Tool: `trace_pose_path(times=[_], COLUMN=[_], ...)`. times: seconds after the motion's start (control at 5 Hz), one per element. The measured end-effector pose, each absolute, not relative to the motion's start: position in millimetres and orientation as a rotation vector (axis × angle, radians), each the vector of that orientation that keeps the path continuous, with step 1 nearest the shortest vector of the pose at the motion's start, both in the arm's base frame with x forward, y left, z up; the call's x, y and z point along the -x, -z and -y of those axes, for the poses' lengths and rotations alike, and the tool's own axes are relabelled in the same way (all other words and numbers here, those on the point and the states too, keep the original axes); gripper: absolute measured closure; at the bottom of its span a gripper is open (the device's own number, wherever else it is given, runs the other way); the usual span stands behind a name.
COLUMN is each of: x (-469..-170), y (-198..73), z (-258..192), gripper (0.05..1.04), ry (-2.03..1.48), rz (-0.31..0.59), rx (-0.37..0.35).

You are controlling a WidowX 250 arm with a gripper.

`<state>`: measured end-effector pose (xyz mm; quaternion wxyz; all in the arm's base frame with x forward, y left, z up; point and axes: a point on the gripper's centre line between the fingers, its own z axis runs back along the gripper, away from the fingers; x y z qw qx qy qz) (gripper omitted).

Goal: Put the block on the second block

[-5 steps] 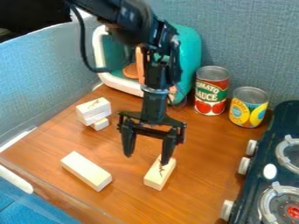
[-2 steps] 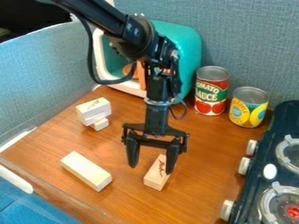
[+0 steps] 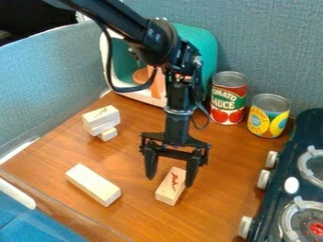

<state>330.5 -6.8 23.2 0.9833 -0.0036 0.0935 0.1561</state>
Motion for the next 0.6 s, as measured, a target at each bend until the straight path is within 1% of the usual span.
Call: trace_pose_path(times=[0.2,0.4,0.6], x=[-342.7,-345.0,-337.4], y=[-20.6,-19.3,-8.0], z=[10.4,13.4,13.4], gripper=[0.083,0.083,0.084], ry=[-0.263,-0.229,-0.203], rz=[-0.103,-0.088,-0.149], rx=[-0.007,-0.012,-0.011])
